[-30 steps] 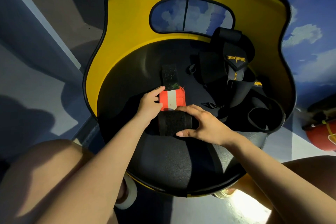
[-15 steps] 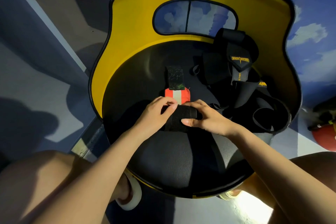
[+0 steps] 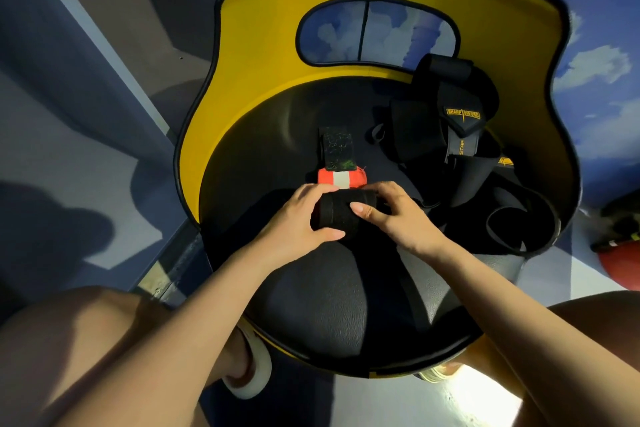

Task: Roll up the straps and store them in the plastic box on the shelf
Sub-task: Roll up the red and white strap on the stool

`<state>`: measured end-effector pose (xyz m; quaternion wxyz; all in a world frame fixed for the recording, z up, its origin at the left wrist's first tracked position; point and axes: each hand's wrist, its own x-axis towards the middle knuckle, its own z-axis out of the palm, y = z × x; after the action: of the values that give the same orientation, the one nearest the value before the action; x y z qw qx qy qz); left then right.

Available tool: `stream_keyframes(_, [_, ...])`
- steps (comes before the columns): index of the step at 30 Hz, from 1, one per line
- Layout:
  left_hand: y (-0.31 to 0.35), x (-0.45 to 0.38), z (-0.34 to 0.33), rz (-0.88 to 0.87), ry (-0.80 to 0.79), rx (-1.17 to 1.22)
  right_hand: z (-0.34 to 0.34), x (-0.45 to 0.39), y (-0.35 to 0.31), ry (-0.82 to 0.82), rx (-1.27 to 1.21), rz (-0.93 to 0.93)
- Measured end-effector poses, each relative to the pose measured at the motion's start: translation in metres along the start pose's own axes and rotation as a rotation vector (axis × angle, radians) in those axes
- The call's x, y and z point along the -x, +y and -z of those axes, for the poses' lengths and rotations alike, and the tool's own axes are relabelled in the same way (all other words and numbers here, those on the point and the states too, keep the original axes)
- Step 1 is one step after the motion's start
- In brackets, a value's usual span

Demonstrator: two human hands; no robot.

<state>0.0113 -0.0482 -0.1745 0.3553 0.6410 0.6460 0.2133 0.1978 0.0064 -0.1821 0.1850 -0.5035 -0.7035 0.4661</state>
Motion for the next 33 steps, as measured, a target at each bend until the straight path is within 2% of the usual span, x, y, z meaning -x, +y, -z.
stream_keyframes(2, [-0.001, -0.002, 0.003, 0.026, -0.033, 0.013, 0.000, 0.003, 0.000, 0.008, 0.035, 0.112])
stream_keyframes(5, [-0.005, -0.004, 0.009, 0.054, -0.081, 0.058, 0.004, 0.009, 0.002, -0.085, 0.199, 0.281])
stream_keyframes(7, [-0.004, -0.004, 0.012, 0.047, -0.093, 0.004, 0.007, 0.012, 0.006, -0.139, 0.330, 0.325])
stream_keyframes(10, [-0.004, -0.004, 0.012, 0.047, -0.107, -0.036, 0.008, 0.013, 0.009, -0.133, 0.436, 0.360])
stream_keyframes(15, [-0.010, -0.003, 0.013, 0.105, -0.181, 0.065, 0.015, 0.010, 0.005, -0.197, 0.362, 0.305])
stream_keyframes(19, [-0.003, 0.003, 0.012, -0.035, -0.098, -0.038, 0.018, 0.007, 0.006, -0.198, 0.297, 0.267])
stream_keyframes(22, [-0.002, 0.006, 0.011, -0.098, -0.104, -0.147, 0.021, 0.007, 0.003, -0.207, 0.247, 0.217])
stream_keyframes(26, [-0.005, 0.007, 0.005, -0.158, -0.067, -0.295, 0.024, 0.006, 0.001, -0.286, 0.163, 0.133])
stream_keyframes(30, [-0.006, 0.006, 0.007, -0.181, -0.102, -0.255, 0.025, 0.007, -0.002, -0.397, 0.011, 0.060])
stream_keyframes(33, [-0.007, 0.004, 0.010, -0.121, -0.142, -0.206, 0.021, 0.009, 0.000, -0.350, 0.064, 0.076])
